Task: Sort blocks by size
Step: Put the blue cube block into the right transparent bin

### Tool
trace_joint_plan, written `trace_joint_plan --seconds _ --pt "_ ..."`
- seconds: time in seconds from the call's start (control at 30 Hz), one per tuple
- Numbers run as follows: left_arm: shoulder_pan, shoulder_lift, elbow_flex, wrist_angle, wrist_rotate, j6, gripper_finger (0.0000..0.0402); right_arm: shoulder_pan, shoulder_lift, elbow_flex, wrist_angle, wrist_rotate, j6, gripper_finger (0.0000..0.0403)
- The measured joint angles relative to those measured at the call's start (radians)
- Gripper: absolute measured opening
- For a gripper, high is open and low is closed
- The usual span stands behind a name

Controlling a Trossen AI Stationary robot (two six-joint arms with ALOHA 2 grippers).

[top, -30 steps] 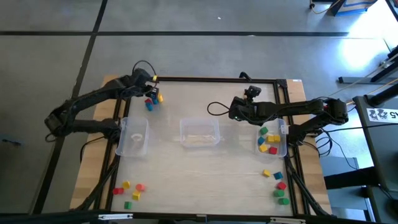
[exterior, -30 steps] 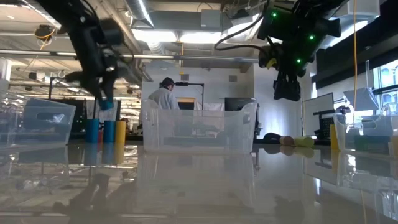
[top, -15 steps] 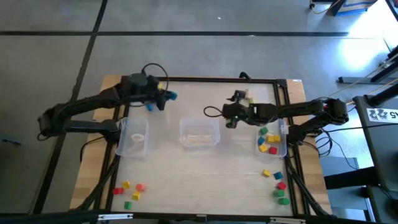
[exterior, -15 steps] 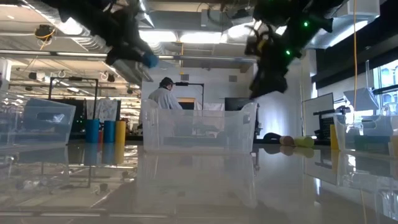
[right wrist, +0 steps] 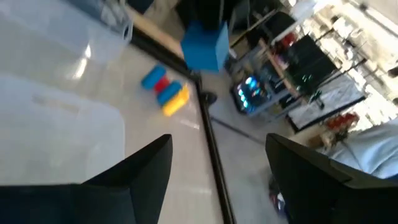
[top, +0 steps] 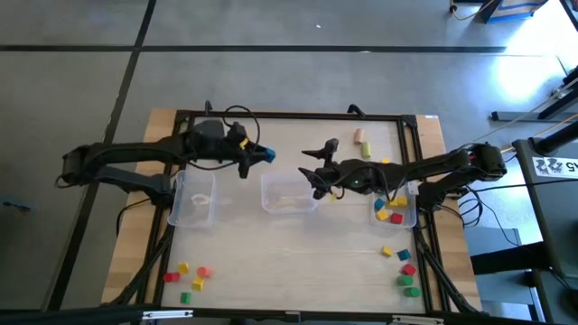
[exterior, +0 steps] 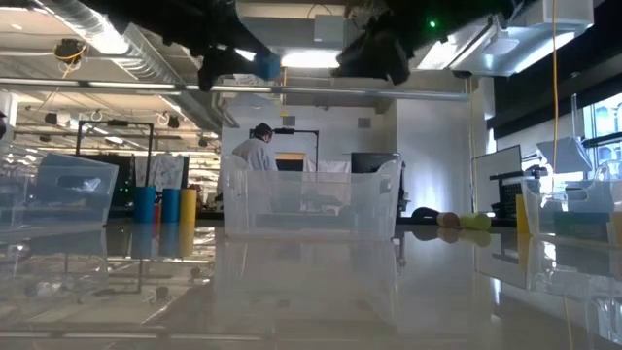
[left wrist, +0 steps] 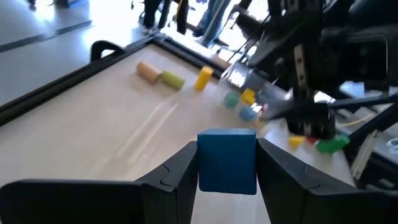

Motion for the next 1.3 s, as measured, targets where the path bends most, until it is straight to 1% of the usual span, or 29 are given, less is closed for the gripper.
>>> trace_joint_plan --seconds 0.2,0.4,0.53,0.63,0.73,0.87,0.97,1.07,1.23,1.27,1.3 --pt "-0.057 0.062 0.000 0.163 0.000 -0.016 0.0139 0.029 0.071 0.000 0.172 0.002 -0.048 0.0264" --pt "-0.112 0.118 0.000 0.287 0.000 -0.047 0.0139 0.028 0.127 0.000 0.323 0.010 -0.052 0.0264" --pt "-0.140 0.156 0.000 0.372 0.000 -0.069 0.0139 0.028 0.150 0.000 0.407 -0.001 -0.087 0.0264" --pt "-0.152 0.180 0.000 0.425 -0.001 -0.072 0.0139 0.028 0.152 0.000 0.424 -0.025 -0.099 0.0264" --pt "-0.156 0.195 0.000 0.454 -0.002 -0.079 0.0139 0.028 0.152 0.009 0.422 -0.027 -0.120 0.0264" --pt "-0.156 0.203 0.000 0.457 -0.004 -0.079 0.0139 0.028 0.152 0.025 0.425 -0.074 -0.146 0.0264" --pt "-0.153 0.202 0.000 0.460 -0.004 -0.074 0.0139 0.028 0.152 0.031 0.424 -0.078 -0.161 0.0261" --pt "-0.153 0.202 0.000 0.460 -0.005 -0.076 0.0139 0.028 0.152 0.035 0.424 -0.078 -0.179 0.0235" --pt "-0.153 0.202 0.000 0.462 -0.007 -0.093 0.0139 0.028 0.152 0.035 0.416 -0.078 -0.187 0.0147" --pt "-0.153 0.202 0.000 0.461 -0.008 -0.102 0.0139 0.028 0.152 0.035 0.414 -0.077 -0.190 0.0134" --pt "-0.153 0.201 0.000 0.460 -0.008 -0.110 0.0139 0.027 0.152 0.035 0.411 -0.078 -0.190 0.0133"
